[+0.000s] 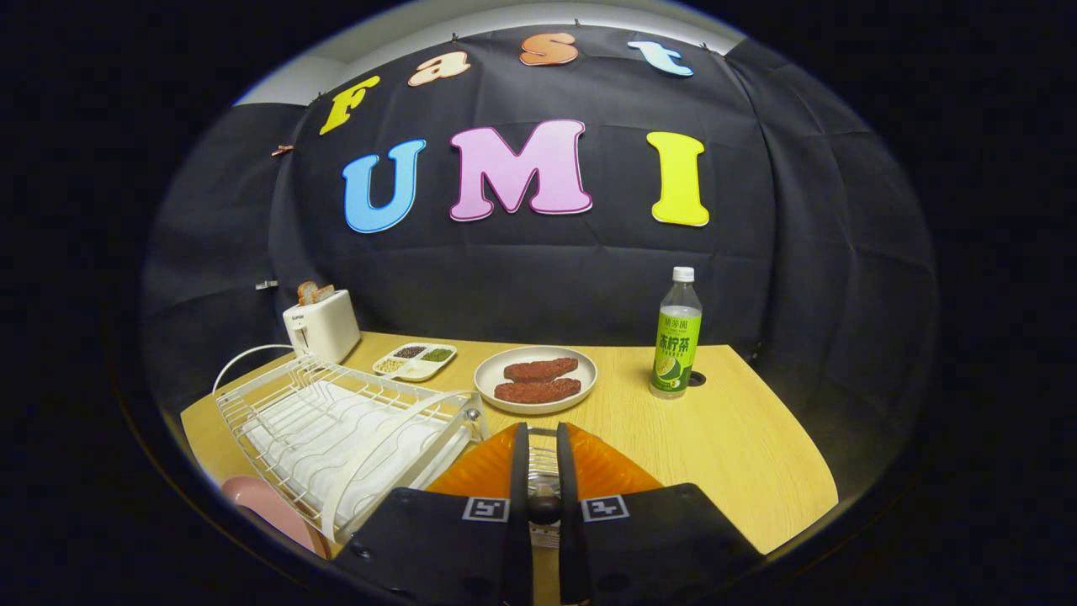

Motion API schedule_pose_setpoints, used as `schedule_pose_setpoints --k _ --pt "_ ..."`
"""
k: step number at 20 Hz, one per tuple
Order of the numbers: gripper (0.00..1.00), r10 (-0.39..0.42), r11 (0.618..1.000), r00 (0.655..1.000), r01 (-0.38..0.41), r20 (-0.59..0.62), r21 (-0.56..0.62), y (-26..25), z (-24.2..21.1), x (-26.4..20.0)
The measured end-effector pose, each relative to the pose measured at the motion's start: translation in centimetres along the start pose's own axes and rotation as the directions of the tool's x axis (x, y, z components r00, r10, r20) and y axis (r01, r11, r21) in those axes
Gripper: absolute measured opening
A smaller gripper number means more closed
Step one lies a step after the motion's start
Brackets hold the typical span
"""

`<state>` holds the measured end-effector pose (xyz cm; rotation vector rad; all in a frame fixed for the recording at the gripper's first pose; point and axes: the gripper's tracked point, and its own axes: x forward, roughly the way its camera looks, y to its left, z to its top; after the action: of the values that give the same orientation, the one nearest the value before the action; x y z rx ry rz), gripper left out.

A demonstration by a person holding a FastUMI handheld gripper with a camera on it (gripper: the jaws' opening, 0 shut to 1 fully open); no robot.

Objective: Take the plate from the dish rack, then take the spoon from the basket and place it into the plate.

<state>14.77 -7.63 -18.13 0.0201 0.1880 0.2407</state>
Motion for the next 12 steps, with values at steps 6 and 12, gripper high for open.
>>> schedule_pose_setpoints --k 6,12 --pt "0.16 -0.014 1.000 1.000 0.014 0.003 0.013 -0.4 3.7 -1.3" --pt "0.16 -0.004 1.000 1.000 0.004 -0.021 -0.006 1.2 8.8 -7.1"
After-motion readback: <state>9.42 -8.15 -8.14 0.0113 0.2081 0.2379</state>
